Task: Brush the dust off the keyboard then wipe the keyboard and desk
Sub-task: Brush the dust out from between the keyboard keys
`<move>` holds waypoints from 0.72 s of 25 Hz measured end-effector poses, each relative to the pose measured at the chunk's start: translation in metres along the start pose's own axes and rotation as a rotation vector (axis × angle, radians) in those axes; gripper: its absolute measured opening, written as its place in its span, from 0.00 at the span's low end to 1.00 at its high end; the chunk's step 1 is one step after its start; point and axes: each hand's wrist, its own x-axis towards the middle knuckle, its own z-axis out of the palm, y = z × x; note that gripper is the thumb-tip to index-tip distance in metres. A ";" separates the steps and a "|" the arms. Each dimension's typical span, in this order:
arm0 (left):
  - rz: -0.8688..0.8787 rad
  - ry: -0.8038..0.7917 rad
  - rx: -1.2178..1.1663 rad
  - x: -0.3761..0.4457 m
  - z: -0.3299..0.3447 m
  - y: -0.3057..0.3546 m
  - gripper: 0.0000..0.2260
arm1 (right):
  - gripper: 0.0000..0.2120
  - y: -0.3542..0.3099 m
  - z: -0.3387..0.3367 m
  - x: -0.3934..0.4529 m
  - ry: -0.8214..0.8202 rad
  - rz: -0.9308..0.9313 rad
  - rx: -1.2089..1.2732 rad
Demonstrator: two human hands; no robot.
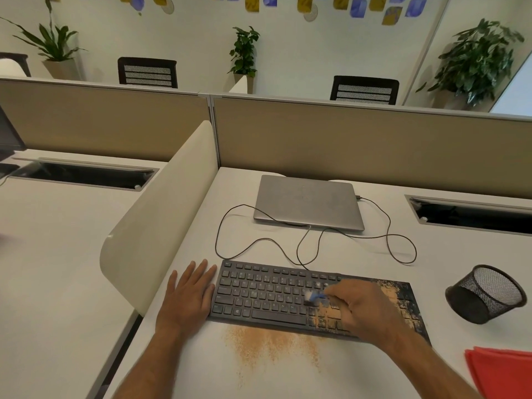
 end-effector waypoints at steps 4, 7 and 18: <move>-0.004 -0.003 0.007 -0.001 0.000 0.001 0.33 | 0.08 0.001 0.000 -0.002 -0.066 0.003 -0.028; -0.003 -0.008 0.017 0.000 0.000 0.000 0.33 | 0.09 0.001 0.000 -0.001 -0.010 -0.003 -0.007; 0.000 0.003 0.011 0.001 0.000 0.001 0.33 | 0.09 -0.004 -0.002 -0.004 -0.043 -0.034 -0.059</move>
